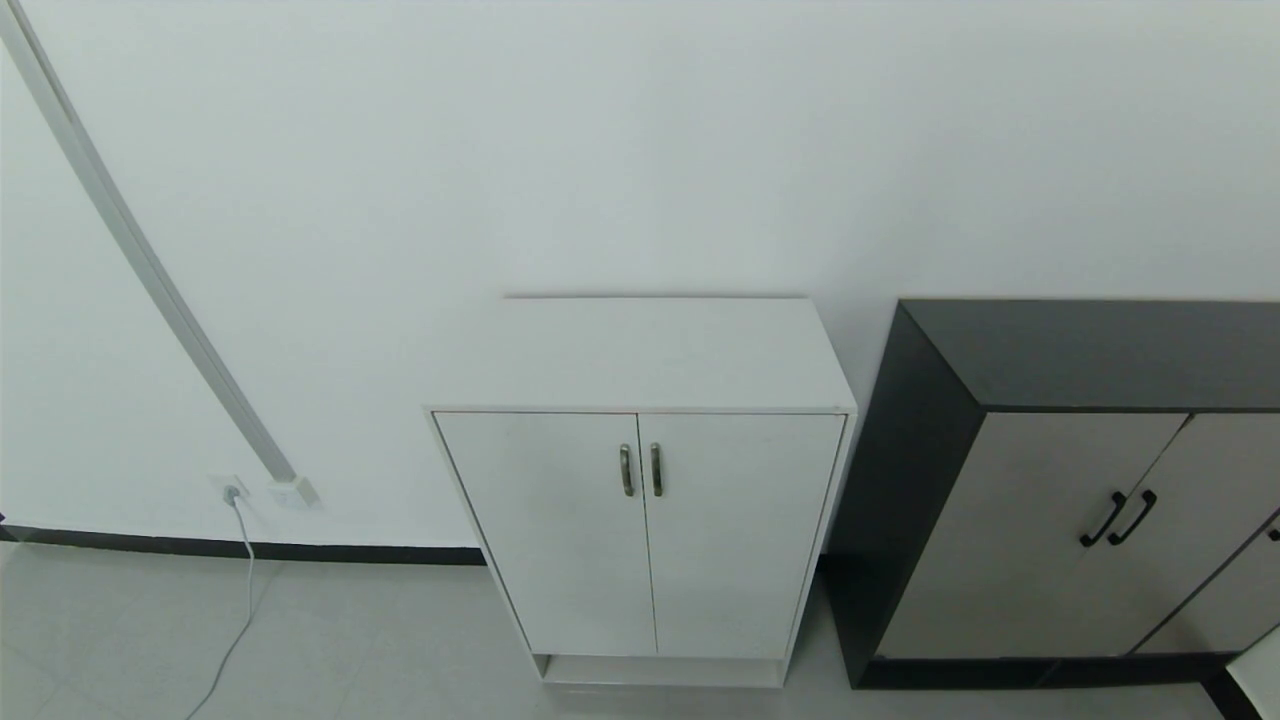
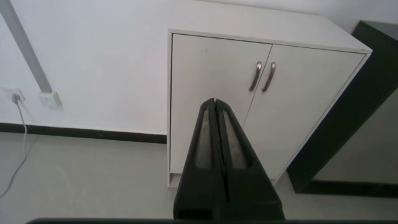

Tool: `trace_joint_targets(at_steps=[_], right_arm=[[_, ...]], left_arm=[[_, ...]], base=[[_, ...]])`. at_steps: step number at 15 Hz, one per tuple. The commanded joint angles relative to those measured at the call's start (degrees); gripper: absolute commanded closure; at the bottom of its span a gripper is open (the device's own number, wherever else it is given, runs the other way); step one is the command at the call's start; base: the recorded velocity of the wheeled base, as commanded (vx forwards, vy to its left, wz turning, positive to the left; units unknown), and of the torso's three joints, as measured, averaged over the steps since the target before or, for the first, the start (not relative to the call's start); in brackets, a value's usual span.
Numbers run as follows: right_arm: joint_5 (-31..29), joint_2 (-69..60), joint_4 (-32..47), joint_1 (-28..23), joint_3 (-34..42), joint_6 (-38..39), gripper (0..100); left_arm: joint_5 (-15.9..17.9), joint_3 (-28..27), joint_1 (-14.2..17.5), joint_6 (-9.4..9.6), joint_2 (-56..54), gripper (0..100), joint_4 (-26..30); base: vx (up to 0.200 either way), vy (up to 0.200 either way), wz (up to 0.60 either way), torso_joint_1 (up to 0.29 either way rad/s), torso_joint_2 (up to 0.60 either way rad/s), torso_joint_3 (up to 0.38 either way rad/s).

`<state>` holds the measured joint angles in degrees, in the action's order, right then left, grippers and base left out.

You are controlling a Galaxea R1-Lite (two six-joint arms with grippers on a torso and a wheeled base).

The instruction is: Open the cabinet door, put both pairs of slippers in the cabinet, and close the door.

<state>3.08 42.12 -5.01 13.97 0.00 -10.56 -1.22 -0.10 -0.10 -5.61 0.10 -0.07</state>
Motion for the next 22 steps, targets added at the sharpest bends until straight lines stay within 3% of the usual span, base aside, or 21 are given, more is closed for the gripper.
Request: trace_joint_targets(at_steps=[1,7,11,14,17,20,22], right_arm=[[0.08,-2.22,1.93,0.0,0.0,0.01,100],[-0.01,-8.02,4.22,-1.14,-0.53,2.91,100],[-1.33,-12.68,4.31,-2.37,-0.88,-0.43,100],[-0.62,-20.67,6.5,-0.08,-1.49,-0.61,100],[-0.8,-23.57,6.5,-2.11,-1.58,-0.52,100],[-0.71,-30.17,6.5,-0.17,-1.58,-1.13,100],[-0.71,-34.56,6.59,-3.25,-1.58,-1.13,100]], left_arm=[[-0.01,0.01,0.01,-0.02,0.08,100,-0.01],[-0.01,0.01,0.01,-0.02,0.08,100,-0.01],[-0.01,0.01,0.01,-0.02,0.08,100,-0.01],[-0.01,0.01,0.01,-0.02,0.08,100,-0.01],[-0.01,0.01,0.01,-0.02,0.08,100,-0.01],[-0.01,0.01,0.01,-0.02,0.08,100,-0.01],[-0.01,0.01,0.01,-0.02,0.08,100,-0.01]], base=[[0.0,0.0,0.0,0.0,0.0,0.0],[0.0,0.0,0.0,0.0,0.0,0.0],[0.0,0.0,0.0,0.0,0.0,0.0],[0.0,0.0,0.0,0.0,0.0,0.0],[0.0,0.0,0.0,0.0,0.0,0.0],[0.0,0.0,0.0,0.0,0.0,0.0],[0.0,0.0,0.0,0.0,0.0,0.0]])
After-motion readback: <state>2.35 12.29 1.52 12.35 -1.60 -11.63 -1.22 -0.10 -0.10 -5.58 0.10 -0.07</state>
